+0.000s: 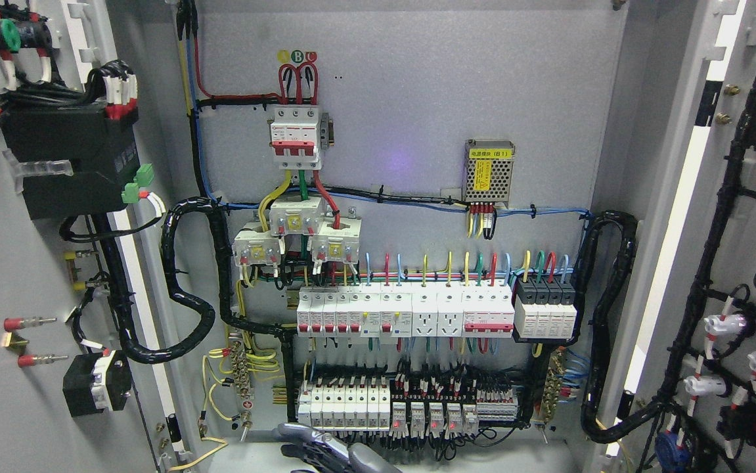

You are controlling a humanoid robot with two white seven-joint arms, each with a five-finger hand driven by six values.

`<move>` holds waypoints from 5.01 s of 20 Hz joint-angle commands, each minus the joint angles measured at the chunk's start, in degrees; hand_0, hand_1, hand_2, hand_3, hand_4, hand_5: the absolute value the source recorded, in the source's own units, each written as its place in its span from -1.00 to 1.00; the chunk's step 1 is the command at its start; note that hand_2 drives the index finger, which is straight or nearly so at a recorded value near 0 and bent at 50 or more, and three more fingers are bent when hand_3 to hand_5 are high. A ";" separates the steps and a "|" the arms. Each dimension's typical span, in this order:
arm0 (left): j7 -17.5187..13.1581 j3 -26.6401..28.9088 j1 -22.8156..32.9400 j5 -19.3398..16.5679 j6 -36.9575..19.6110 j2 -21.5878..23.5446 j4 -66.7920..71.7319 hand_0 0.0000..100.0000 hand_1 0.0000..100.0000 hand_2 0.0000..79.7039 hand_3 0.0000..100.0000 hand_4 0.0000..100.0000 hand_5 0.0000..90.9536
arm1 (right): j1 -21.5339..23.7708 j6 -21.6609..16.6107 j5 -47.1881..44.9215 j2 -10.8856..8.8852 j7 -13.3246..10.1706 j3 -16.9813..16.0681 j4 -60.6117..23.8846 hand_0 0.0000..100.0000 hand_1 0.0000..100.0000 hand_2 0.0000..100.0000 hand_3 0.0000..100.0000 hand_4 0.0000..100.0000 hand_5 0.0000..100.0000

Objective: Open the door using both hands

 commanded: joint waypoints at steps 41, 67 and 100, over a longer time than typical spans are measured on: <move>0.41 -19.80 36.95 3.05 -2.00 17.40 -113.19 -1.00 -1.00 -1.00 -1.00 -1.00 -1.00 | 31.65 -39.90 -3.98 -4.61 -5.32 -26.43 -10.47 -1.00 -1.00 -1.00 -1.00 -1.00 -1.00; 2.61 -13.39 21.39 3.05 -2.09 17.22 -117.41 -1.00 -1.00 -1.00 -1.00 -1.00 -1.00 | 31.30 -42.89 -12.70 -17.62 -4.79 -35.92 -10.29 -1.00 -1.00 -1.00 -1.00 -1.00 -1.00; 2.61 9.73 22.61 22.20 -2.26 20.03 -117.15 -1.00 -1.00 -1.00 -1.00 -1.00 -1.00 | 33.58 -42.81 -13.15 -16.66 -5.23 -43.30 -8.53 -1.00 -1.00 -1.00 -1.00 -1.00 -1.00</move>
